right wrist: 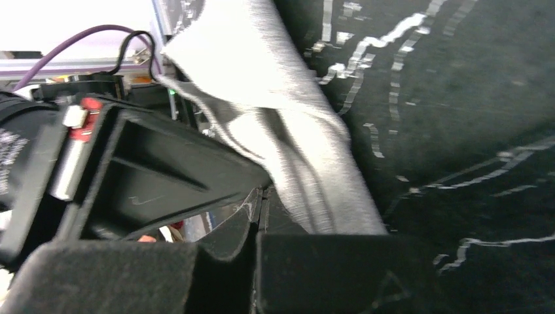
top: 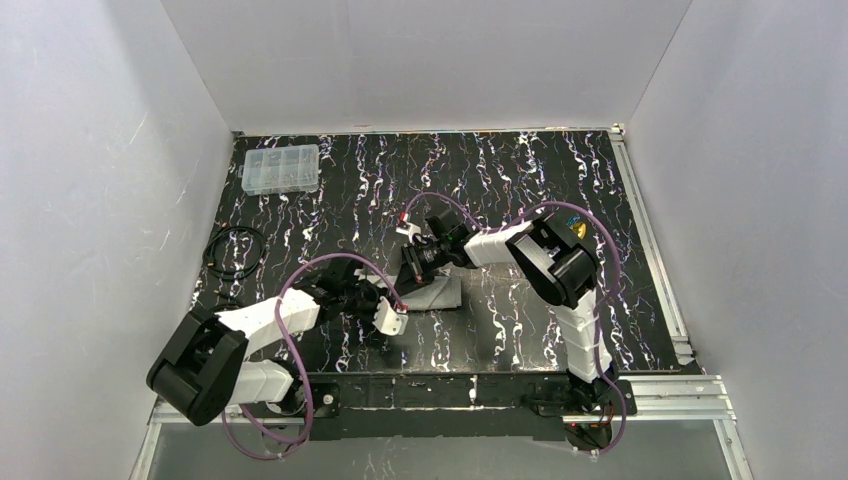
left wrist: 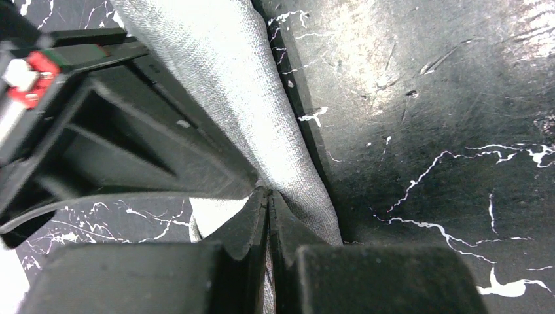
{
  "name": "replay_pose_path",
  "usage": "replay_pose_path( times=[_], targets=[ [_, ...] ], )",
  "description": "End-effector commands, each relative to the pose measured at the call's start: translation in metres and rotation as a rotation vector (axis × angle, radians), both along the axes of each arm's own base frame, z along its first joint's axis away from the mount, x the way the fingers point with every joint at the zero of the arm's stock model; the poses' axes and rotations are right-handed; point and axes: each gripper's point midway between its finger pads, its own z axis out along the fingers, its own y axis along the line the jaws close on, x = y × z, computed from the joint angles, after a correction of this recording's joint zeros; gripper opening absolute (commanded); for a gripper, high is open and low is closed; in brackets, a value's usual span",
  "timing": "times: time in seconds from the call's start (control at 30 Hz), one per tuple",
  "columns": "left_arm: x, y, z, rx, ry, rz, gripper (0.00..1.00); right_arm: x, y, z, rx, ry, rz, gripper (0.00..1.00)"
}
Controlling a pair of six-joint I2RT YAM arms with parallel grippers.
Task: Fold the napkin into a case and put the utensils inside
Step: Smooth out the smaller rectangle-folded napkin at the center of the board.
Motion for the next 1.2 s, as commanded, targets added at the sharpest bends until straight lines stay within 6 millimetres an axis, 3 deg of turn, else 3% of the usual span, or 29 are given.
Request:
replay_pose_path(
  times=[0.0,0.13,0.2,0.43,0.63,0.83,1.03,1.17],
  targets=[
    [-0.010,0.011,-0.008,0.034,0.047,0.032,0.00,-0.003,-0.008,-0.033,-0.082,0.023,-0.007,0.01],
    [-0.003,0.009,0.018,0.007,0.053,0.087,0.00,0.004,-0.014,-0.054,-0.171,-0.004,-0.041,0.01],
    [-0.002,0.009,0.035,-0.013,0.083,0.151,0.06,0.004,-0.019,-0.060,-0.207,-0.020,-0.048,0.01],
    [0.007,0.026,0.076,-0.100,0.102,0.411,0.20,0.007,-0.028,-0.058,-0.255,-0.077,-0.054,0.01],
    [0.002,0.052,0.060,-0.023,0.229,0.558,0.25,0.005,-0.029,-0.055,-0.277,-0.088,-0.049,0.01],
    [-0.010,0.067,0.030,0.077,0.257,0.517,0.27,0.006,-0.031,-0.053,-0.293,-0.107,-0.045,0.01],
    [-0.013,0.062,0.043,0.042,0.243,0.469,0.30,0.006,-0.035,-0.057,-0.315,-0.116,-0.038,0.01],
    [-0.018,0.060,0.037,0.057,0.270,0.439,0.21,0.007,-0.034,-0.052,-0.308,-0.129,-0.034,0.01]
  ],
)
